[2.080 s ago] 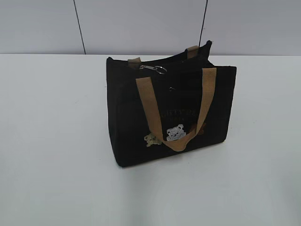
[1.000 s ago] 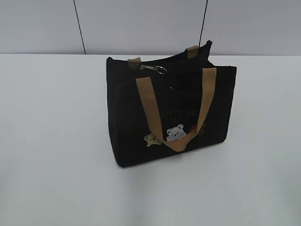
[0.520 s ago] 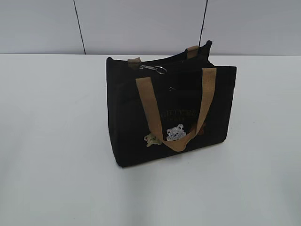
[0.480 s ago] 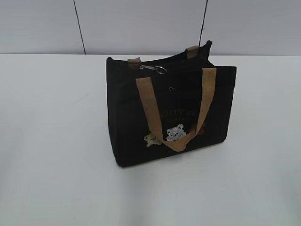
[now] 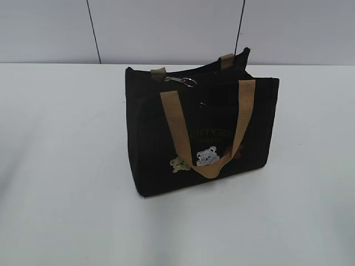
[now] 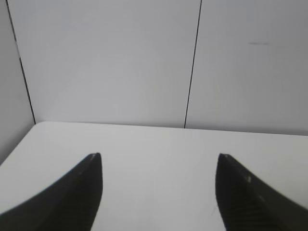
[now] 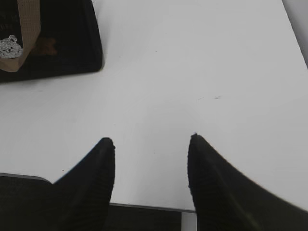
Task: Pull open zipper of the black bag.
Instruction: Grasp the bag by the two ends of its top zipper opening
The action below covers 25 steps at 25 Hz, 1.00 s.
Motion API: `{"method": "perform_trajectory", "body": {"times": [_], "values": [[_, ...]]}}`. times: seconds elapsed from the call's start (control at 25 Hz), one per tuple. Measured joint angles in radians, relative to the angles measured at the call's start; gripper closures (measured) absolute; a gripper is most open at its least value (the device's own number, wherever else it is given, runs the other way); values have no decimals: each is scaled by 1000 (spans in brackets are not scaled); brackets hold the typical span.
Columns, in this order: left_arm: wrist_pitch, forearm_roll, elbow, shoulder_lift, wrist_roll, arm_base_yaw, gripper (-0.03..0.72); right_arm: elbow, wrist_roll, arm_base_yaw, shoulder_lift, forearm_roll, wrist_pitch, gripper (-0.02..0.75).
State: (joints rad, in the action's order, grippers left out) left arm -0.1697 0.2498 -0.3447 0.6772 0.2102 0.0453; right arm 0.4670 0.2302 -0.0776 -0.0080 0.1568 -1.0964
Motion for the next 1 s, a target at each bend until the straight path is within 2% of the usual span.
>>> {"method": "perform_trajectory", "body": {"times": [0.12,0.2,0.32,0.4,0.44,0.52,0.6,0.68,0.84,1.0], "values": [[-79,-1,11,107,-64,0,140,0,0,0,0,0,0,361],[-133,-44,12,193,-114,5,143,0,0,0,0,0,0,361],[-215,-314,13,299,-325,7,171,0,0,0,0,0,0,361],[-331,-514,14,395,-490,7,205,0,0,0,0,0,0,361],[-401,-582,14,441,-536,7,218,0,0,0,0,0,0,361],[-527,-713,14,558,-594,8,242,0,0,0,0,0,0,361],[-630,-813,3,666,-615,9,255,0,0,0,0,0,0,361],[-728,-960,-29,776,-622,-4,259,0,0,0,0,0,0,361],[-871,-1264,-178,937,-696,-19,262,0,0,0,0,0,0,361],[-896,-1443,-351,1047,-901,-20,262,0,0,0,0,0,0,361]]}}
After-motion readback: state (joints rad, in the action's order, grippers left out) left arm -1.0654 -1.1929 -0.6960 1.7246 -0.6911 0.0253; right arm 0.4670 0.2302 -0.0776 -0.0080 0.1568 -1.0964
